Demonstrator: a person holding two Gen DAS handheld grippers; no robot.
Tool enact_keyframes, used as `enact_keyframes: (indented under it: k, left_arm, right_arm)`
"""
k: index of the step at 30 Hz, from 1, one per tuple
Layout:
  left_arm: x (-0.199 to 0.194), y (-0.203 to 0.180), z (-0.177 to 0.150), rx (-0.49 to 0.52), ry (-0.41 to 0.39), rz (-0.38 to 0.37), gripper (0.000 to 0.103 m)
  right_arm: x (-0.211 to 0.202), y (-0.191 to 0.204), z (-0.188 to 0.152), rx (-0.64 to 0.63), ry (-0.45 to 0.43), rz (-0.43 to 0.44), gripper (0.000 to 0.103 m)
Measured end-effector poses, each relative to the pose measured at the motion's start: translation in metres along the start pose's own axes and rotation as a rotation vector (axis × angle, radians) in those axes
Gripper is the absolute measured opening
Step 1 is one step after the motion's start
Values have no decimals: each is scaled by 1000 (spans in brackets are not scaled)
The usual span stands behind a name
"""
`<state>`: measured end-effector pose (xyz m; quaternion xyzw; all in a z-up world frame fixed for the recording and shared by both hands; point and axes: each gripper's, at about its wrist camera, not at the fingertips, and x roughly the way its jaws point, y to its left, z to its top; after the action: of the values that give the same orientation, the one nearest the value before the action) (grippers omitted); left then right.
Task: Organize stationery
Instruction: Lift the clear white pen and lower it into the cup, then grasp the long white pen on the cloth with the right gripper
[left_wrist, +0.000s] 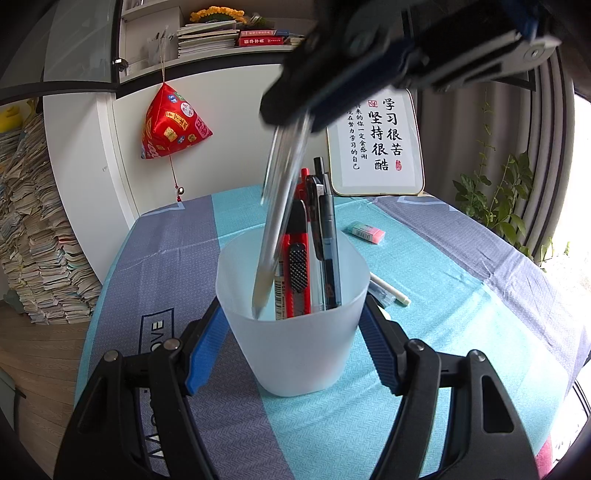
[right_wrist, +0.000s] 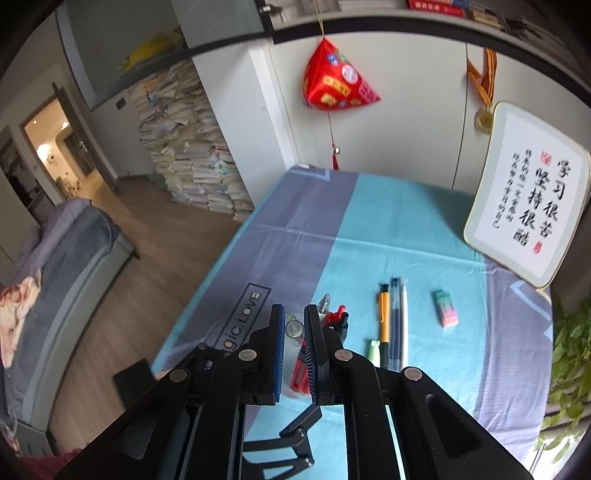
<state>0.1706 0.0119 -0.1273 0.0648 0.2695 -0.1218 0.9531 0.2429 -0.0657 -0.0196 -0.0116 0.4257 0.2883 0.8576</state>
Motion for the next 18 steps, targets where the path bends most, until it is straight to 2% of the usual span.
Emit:
enact_keyframes:
  k: [5,7,9,11,13,15,18]
  left_arm:
    - [0,1,0,-3,0,-3,69]
    - [0,2,0,-3,0,-3,69]
    - [0,1,0,-3,1,-3,69]
    - [0,1,0,-3,0,-3,69]
    - [0,2,0,-3,1,-2,69]
    - [0,1,0,-3,1,-2,69]
    - [0,1,0,2,3,3,70]
  right_arm:
    - [4,-12,1,36,21,46,11]
    - [-10,-23,-2,52,-32,66,12]
    - [-18,-37,-9,66,-82,32,12]
    - [-4,-56,-25,56,-28,-109,12]
    - [19,-72,-44,58,52,-183,12]
    - [42,-88,-64,79,131,-202,12]
    - [59,-102,-85,119,159,-177,12]
